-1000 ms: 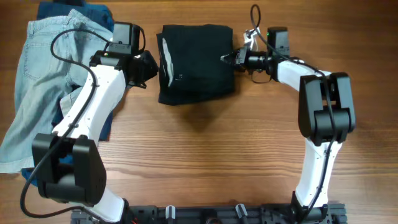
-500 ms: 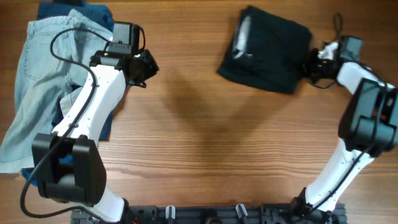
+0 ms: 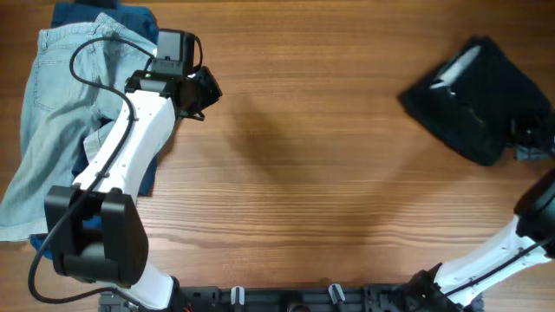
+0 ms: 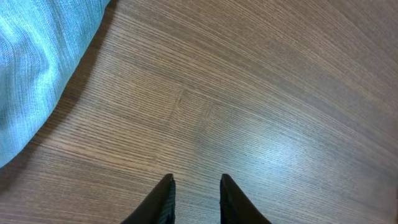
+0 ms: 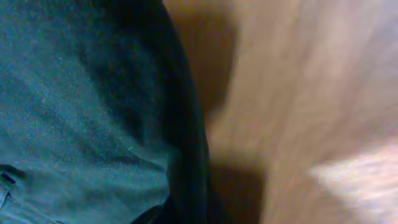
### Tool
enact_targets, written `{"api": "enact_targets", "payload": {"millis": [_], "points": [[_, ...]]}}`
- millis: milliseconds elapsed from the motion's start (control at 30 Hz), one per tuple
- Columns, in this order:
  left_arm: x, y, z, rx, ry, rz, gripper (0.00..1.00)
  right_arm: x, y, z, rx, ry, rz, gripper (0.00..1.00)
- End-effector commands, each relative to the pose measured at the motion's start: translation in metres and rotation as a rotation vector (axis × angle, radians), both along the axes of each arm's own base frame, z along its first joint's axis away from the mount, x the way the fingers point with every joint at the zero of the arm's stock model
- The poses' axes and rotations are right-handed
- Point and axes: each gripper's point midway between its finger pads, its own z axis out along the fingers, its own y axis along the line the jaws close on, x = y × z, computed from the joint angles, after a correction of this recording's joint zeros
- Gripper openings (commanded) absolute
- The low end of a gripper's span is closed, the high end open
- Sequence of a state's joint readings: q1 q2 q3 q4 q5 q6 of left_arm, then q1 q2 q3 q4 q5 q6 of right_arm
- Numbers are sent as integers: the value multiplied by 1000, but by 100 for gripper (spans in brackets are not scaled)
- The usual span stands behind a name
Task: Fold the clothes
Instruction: 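Grasp the folded green bundle with the right gripper and carry it right, then lower the green bundle at the table's right edge and adjust it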
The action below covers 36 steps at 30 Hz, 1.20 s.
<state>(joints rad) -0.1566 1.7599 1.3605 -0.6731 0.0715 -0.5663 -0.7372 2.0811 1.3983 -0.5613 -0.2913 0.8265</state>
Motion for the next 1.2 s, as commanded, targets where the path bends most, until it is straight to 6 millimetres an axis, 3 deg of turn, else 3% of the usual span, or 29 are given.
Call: {"api": "enact_targets", "payload": {"millis": [0, 200, 367, 533, 667, 700, 800, 833, 933, 1100, 1167], "points": [[2, 4, 5, 16, -18, 5, 24, -27, -37, 10, -30, 21, -153, 4], [3, 3, 5, 3, -21, 26, 24, -45, -75, 13, -20, -12, -404, 4], [3, 3, 6, 2, -24, 26, 23, -29, -102, 30, -63, -138, -487, 4], [5, 3, 7, 1, -30, 27, 22, -13, -117, 45, -83, -246, -542, 4], [7, 2, 8, -1, -43, 27, 22, -9, -107, 41, -75, -218, -535, 4], [8, 2, 9, -2, -46, 27, 22, -9, -102, 38, -95, -192, -499, 10], [9, 2, 9, -5, -50, 30, 22, -11, -83, 27, -122, -105, -360, 87], [9, 2, 9, -6, -49, 32, 22, -15, -76, 23, -108, -75, -341, 100], [9, 2, 9, -6, -48, 32, 23, -35, -56, 10, -34, 24, -317, 100], [7, 2, 8, -5, -41, 32, 23, -44, -28, 5, 17, 57, -82, 100], [7, 2, 8, -5, -41, 32, 23, -40, -21, 5, 0, 52, 14, 95]]}}
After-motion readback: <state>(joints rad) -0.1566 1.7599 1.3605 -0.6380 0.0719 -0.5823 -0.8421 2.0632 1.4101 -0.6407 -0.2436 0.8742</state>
